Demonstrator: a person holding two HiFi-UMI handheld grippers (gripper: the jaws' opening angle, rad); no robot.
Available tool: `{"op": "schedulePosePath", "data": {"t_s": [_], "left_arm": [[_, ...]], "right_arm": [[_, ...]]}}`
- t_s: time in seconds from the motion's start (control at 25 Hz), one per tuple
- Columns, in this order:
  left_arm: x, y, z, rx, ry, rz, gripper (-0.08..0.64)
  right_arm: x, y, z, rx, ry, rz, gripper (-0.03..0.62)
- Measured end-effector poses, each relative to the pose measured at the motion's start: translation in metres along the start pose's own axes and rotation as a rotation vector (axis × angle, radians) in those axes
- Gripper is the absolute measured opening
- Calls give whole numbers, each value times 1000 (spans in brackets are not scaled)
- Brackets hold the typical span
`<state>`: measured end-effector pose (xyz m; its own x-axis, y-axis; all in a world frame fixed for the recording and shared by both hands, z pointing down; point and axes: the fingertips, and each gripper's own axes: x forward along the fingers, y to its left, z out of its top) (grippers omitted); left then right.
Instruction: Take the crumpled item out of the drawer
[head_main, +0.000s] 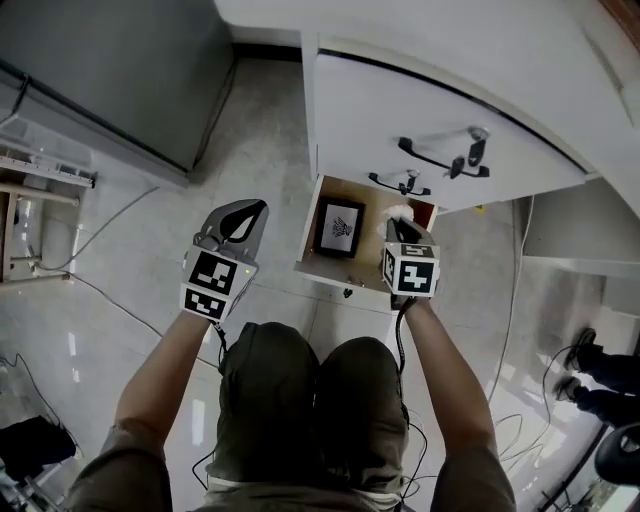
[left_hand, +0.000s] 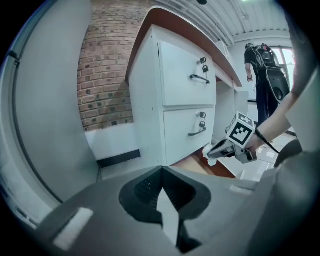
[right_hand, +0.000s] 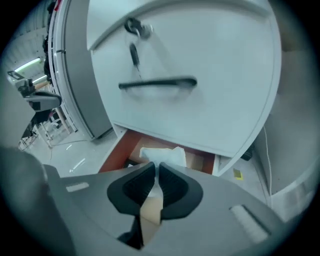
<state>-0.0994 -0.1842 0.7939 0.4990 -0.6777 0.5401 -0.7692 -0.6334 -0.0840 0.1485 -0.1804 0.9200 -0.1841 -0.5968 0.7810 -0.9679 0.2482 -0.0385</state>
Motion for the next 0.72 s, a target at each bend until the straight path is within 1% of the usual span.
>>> {"op": "schedulePosePath", "data": {"t_s": [0.2, 0.36, 0.56, 0.72], "left_arm": [[-40, 4, 52, -12, -3, 2, 0], [-71, 6, 87, -19, 27, 7, 0], [-113, 7, 140, -34, 27, -14, 0], [-145, 5, 174, -41, 42, -24, 0]], "right_arm": [[-78, 6, 38, -57, -13, 47, 57], [-142, 10, 67, -109, -5, 60, 57], [-222, 28, 113, -107, -33, 82, 57], [-282, 44, 143, -116, -40, 101, 57]]}}
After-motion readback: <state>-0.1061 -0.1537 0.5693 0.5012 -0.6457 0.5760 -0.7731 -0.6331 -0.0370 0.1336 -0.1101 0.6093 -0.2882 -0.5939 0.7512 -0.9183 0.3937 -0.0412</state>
